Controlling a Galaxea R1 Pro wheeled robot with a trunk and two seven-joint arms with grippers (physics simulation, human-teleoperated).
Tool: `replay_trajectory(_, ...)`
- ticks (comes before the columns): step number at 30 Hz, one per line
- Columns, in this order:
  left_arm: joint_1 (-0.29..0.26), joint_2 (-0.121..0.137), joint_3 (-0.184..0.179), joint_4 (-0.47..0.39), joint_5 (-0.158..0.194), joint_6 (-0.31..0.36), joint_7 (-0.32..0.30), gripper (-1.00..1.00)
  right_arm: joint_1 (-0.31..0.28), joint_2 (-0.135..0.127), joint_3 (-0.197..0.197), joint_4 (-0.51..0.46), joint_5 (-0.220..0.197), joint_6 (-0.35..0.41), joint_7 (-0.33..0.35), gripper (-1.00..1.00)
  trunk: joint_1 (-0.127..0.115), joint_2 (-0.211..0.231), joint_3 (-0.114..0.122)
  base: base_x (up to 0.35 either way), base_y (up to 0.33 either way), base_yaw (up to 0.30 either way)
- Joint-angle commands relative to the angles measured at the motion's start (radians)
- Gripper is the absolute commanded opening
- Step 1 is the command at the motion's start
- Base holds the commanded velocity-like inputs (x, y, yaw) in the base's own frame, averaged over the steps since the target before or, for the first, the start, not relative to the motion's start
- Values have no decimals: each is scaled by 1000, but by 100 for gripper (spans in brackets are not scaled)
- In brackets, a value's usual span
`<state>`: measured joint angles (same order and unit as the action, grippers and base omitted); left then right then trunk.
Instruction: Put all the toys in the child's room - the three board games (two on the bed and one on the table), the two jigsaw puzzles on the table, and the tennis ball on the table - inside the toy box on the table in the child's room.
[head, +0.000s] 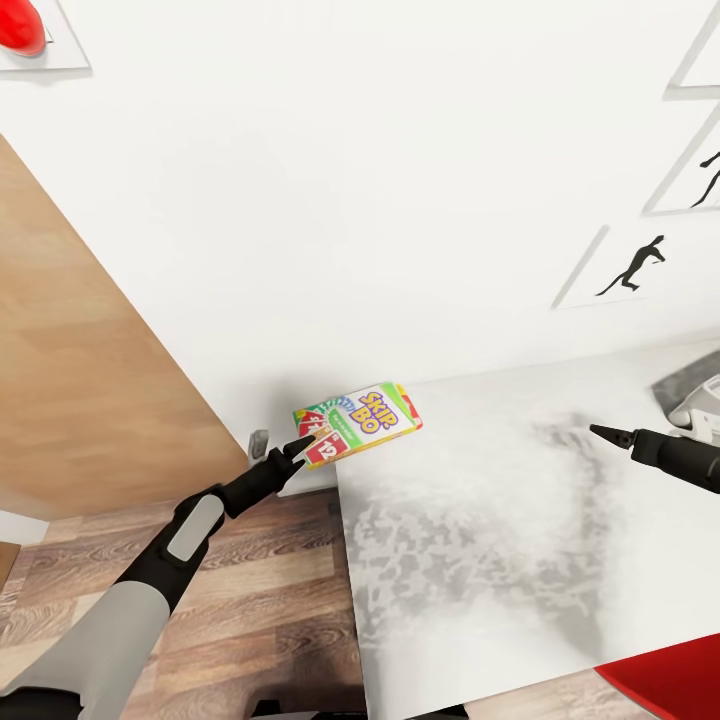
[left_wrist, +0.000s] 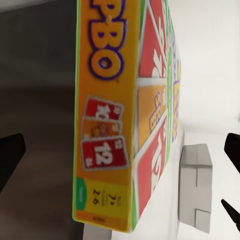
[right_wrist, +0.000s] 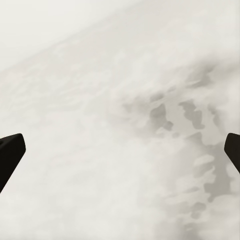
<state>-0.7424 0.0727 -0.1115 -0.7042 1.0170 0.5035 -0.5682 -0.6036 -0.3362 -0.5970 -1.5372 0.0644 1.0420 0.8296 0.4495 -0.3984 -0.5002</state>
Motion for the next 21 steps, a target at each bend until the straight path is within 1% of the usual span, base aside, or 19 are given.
replay_trajectory(1,-1,1,-3,0,10,6,1,100,-1,0,-1,-1,7,5,8,100,1,-2,-1,0,0,-5)
replay_trajectory(16,0,2,-2,0,12,6,1,100,-1,1,-1,-1,6,5,8,100,1,-2,-1,0,0,-7)
replay_trajectory(21,0,2,-2,0,12,6,1,100,-1,1,-1,-1,6,5,8,100,1,-2,-1,0,0,-108)
